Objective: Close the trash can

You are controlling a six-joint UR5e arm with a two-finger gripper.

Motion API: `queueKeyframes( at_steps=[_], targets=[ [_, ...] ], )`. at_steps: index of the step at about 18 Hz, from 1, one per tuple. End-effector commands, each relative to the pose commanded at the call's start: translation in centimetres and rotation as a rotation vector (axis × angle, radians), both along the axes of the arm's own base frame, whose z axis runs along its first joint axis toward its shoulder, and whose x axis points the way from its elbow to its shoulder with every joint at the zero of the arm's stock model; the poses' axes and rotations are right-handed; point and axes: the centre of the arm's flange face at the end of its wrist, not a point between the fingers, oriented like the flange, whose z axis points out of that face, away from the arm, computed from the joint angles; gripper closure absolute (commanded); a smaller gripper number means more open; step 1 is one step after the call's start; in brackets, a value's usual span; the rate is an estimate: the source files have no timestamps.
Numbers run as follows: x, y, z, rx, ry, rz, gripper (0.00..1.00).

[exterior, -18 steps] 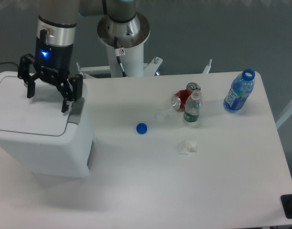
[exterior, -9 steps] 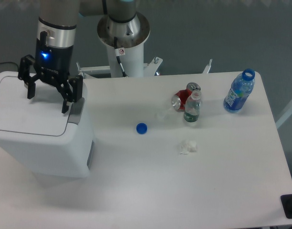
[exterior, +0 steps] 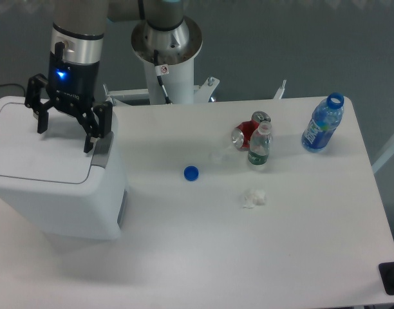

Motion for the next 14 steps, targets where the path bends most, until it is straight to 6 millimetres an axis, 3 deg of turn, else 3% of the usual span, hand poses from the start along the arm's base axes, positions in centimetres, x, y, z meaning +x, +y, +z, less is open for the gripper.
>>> queueKeyframes(
  at_steps=[5, 9, 14],
  targets=[
    [-0.5, -1.6, 2.0, 0.03, 0.03, 0.025, 0.0],
    [-3.5, -2.6, 3.2, 0.045, 0.079, 0.043, 0.0],
    [-7.4, -4.0, 2.4, -0.024, 0.142, 0.148, 0.0]
  ],
)
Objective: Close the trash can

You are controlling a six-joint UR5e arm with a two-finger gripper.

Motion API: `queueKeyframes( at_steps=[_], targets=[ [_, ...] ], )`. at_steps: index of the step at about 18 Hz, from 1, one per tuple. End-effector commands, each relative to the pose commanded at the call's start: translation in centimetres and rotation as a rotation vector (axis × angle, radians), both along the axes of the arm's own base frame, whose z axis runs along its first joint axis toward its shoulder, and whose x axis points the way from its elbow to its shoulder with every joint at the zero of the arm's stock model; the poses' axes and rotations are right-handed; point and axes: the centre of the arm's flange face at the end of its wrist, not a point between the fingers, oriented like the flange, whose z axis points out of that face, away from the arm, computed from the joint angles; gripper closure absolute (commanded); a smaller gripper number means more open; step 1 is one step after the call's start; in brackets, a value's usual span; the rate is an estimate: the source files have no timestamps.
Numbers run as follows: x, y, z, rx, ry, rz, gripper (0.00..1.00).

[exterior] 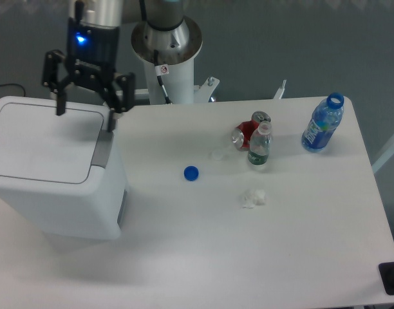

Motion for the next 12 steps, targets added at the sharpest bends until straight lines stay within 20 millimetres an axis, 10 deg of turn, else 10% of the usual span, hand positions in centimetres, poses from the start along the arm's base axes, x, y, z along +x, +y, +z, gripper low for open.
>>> queueKeyframes(
  at_steps=[12],
  targets=[
    [-7.5, 0.3, -6.8, -0.331, 0.233, -0.125, 0.0]
  ],
)
